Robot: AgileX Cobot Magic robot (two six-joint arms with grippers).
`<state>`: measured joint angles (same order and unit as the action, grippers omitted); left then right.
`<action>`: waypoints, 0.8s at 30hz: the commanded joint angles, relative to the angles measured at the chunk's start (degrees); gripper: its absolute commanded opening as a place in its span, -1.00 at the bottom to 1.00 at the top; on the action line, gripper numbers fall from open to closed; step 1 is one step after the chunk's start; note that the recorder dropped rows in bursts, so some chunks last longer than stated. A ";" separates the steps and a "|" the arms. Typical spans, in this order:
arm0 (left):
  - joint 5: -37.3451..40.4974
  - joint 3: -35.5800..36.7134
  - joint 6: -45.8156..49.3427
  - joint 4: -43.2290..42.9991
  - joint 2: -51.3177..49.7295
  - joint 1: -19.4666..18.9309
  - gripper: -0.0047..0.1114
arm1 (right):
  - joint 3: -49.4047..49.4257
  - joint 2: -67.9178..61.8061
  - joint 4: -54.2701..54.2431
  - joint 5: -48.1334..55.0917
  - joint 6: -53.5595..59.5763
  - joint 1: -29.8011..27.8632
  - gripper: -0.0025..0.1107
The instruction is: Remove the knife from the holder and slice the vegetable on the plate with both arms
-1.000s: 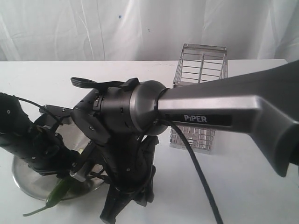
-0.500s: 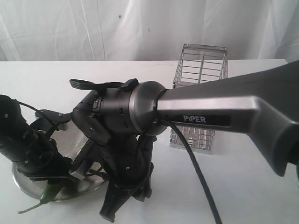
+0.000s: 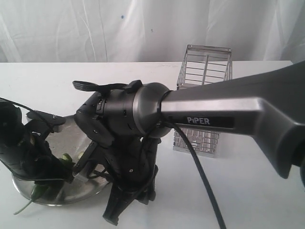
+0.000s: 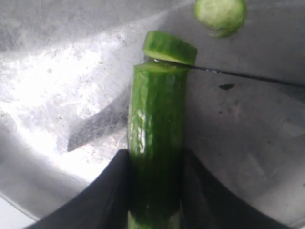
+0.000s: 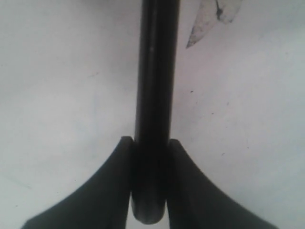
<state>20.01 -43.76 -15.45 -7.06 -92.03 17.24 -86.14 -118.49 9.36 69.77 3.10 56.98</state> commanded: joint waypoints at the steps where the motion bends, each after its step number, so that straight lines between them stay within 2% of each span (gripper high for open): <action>1: -0.28 0.38 -1.09 2.30 0.61 0.13 -0.54 | -0.06 -0.38 0.74 0.19 0.12 -0.49 -0.96; 5: -0.43 0.38 -1.09 2.93 0.61 0.13 -0.46 | -0.19 -0.87 0.86 0.19 0.25 -0.49 -0.96; 9: -0.43 0.38 -0.93 4.05 0.61 0.13 -0.47 | -1.99 -1.00 0.86 0.19 0.34 -0.38 -0.96; 12: -0.43 0.38 2.43 7.06 0.70 0.13 -0.55 | -4.02 -1.08 0.86 0.19 1.05 -0.38 -0.96; 15: -0.29 0.38 6.82 12.22 0.70 0.13 -0.76 | -5.71 -1.72 0.86 0.19 1.50 -0.38 -0.96; 18: 0.06 0.38 7.91 13.02 0.70 0.13 -0.90 | -6.91 -3.43 1.09 0.19 2.32 -0.38 -0.96; 24: 0.63 0.38 7.91 13.02 1.17 0.13 -0.92 | -8.16 -6.36 1.63 0.19 2.91 -0.38 -0.96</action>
<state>19.18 -43.67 -7.91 4.66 -92.03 17.24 -94.14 -123.44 9.86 69.78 5.30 56.98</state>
